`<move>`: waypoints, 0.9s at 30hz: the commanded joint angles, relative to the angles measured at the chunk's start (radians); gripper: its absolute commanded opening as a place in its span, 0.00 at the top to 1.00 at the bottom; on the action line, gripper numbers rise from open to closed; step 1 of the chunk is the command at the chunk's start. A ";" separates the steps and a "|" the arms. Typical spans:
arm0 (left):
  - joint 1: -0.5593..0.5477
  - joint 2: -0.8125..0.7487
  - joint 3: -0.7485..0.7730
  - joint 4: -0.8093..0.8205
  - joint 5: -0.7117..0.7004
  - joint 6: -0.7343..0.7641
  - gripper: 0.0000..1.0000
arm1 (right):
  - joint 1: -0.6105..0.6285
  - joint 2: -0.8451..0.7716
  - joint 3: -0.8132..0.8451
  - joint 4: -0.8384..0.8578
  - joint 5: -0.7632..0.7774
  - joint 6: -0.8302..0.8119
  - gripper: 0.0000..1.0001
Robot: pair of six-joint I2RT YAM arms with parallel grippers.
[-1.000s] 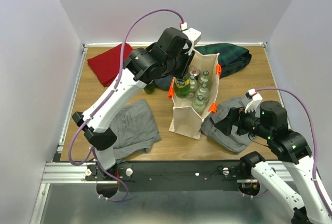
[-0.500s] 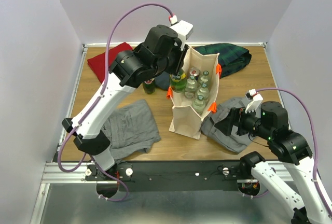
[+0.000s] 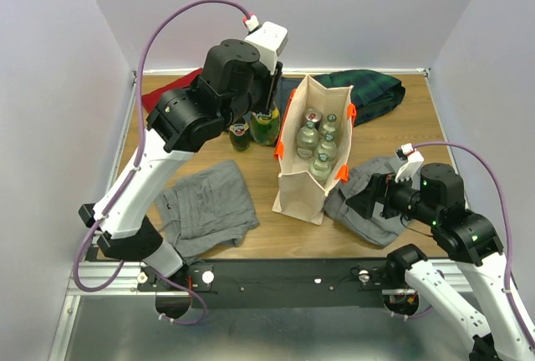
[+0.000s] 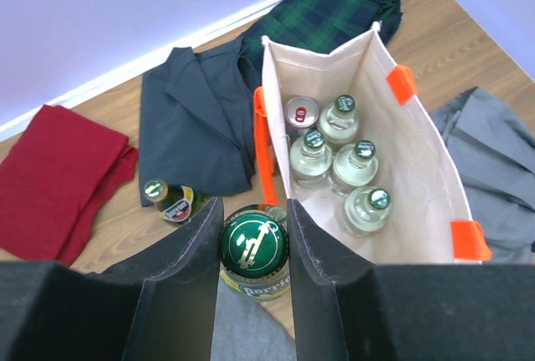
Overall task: Take the beverage out of the canvas bag
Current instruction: Place the drink at the center of the board.
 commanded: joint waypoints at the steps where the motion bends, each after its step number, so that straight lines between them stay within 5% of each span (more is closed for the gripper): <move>1: 0.001 -0.068 -0.019 0.147 -0.100 0.031 1.00 | 0.004 -0.001 -0.013 0.006 0.021 0.007 0.00; 27: 0.149 -0.144 -0.617 0.553 -0.043 -0.046 1.00 | 0.004 0.027 -0.015 0.004 0.027 0.012 0.00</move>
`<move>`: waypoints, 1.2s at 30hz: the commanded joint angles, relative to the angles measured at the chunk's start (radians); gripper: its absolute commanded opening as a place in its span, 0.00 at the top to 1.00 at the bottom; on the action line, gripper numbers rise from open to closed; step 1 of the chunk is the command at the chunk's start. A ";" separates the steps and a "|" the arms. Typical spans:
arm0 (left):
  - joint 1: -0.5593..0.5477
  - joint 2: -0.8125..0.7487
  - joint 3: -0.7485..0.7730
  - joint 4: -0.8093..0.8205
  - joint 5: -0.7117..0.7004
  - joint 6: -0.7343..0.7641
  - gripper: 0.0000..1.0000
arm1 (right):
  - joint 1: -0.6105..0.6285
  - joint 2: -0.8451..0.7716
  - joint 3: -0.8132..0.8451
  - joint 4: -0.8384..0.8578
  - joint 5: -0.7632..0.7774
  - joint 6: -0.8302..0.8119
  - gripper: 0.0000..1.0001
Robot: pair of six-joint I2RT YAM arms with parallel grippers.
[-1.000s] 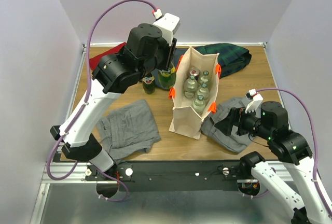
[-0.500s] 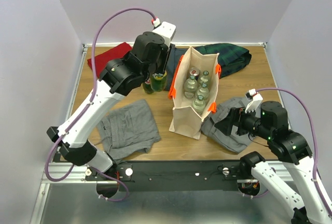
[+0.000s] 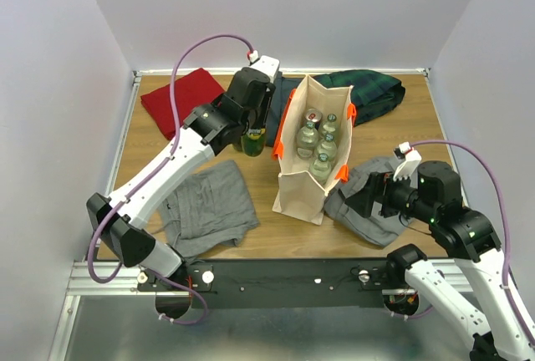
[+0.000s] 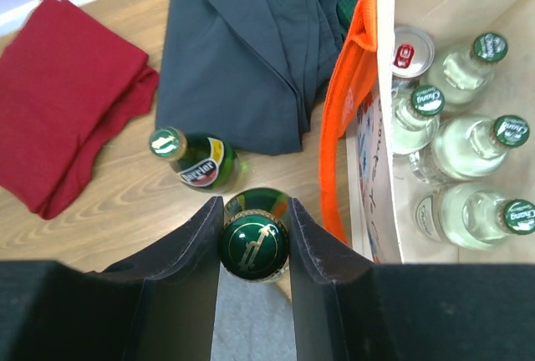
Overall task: Take the beverage out of the canvas bag
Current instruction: Place the drink at the center of the board.
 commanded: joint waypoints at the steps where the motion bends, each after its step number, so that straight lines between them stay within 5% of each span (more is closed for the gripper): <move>1: 0.014 -0.072 -0.050 0.252 0.010 -0.017 1.00 | 0.004 0.008 -0.014 0.006 0.026 0.011 0.00; 20: 0.043 -0.032 -0.294 0.578 0.055 -0.058 1.00 | 0.004 0.015 -0.013 0.003 0.062 0.026 0.00; 36: 0.062 0.053 -0.339 0.657 0.061 -0.060 1.00 | 0.004 0.002 -0.014 0.003 0.089 0.040 0.00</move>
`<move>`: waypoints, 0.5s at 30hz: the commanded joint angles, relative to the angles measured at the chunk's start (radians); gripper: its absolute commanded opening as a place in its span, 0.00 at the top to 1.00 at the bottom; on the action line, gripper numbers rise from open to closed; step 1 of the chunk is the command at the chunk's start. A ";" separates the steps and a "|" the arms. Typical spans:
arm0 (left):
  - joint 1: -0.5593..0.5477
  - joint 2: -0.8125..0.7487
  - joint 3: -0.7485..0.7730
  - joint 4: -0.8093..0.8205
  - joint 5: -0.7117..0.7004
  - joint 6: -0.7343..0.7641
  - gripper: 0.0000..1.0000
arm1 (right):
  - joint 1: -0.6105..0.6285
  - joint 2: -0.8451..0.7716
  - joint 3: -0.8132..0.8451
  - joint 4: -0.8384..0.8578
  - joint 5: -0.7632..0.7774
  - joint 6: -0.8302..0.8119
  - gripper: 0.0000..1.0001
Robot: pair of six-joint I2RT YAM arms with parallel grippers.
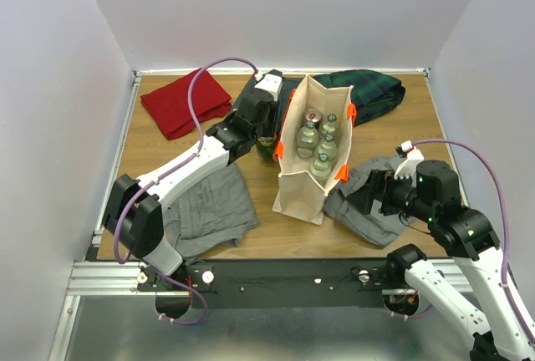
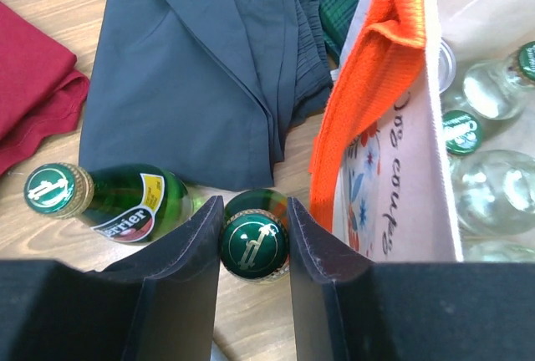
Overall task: Take the beverage out of the canvas bag
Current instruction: Place the drink at the center of the board.
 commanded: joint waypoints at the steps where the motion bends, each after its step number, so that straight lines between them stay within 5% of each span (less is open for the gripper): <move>1: 0.015 0.000 0.030 0.162 -0.016 -0.010 1.00 | 0.004 -0.010 -0.009 0.003 0.029 0.011 0.00; 15: 0.060 0.062 0.033 0.166 -0.003 -0.019 1.00 | 0.004 -0.002 -0.009 0.001 0.039 0.013 0.00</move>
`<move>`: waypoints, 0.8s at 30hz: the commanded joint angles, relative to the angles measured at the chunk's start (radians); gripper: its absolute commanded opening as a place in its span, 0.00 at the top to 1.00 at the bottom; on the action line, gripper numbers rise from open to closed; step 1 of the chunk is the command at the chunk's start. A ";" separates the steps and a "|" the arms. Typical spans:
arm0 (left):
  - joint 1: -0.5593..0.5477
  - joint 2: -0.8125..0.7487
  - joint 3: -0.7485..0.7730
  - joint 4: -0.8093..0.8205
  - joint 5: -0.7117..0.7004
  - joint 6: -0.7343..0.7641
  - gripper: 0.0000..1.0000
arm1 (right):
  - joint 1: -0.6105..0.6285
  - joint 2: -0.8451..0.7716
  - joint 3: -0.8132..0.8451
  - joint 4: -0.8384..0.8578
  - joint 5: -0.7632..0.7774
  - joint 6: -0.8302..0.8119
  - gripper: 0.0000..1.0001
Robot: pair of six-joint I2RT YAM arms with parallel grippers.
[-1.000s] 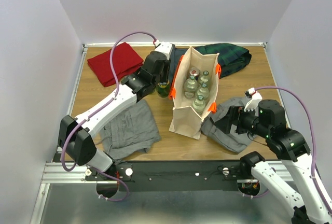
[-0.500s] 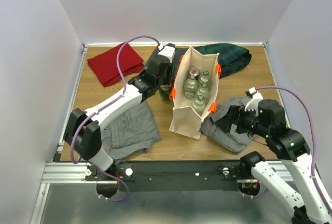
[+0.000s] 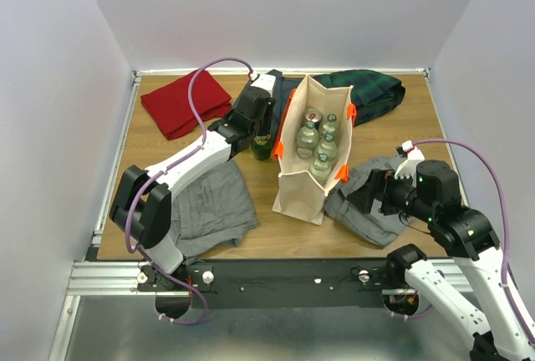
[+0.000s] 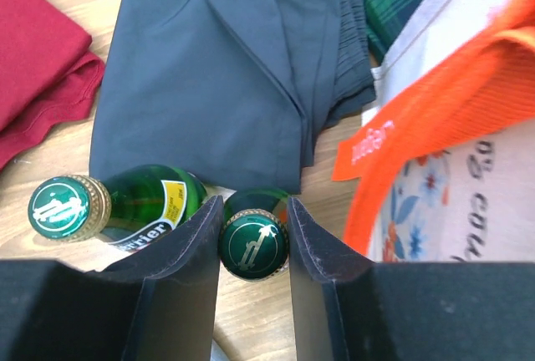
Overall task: Take the beverage out of the canvas bag
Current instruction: Place the drink at the center of the board.
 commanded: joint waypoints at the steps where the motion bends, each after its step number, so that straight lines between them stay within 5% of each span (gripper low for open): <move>1: 0.013 -0.006 0.033 0.141 -0.003 -0.007 1.00 | 0.004 0.000 -0.009 0.001 0.028 0.006 0.00; 24: 0.016 0.051 0.071 0.129 -0.097 0.095 1.00 | 0.003 0.005 -0.009 0.003 0.029 0.006 0.00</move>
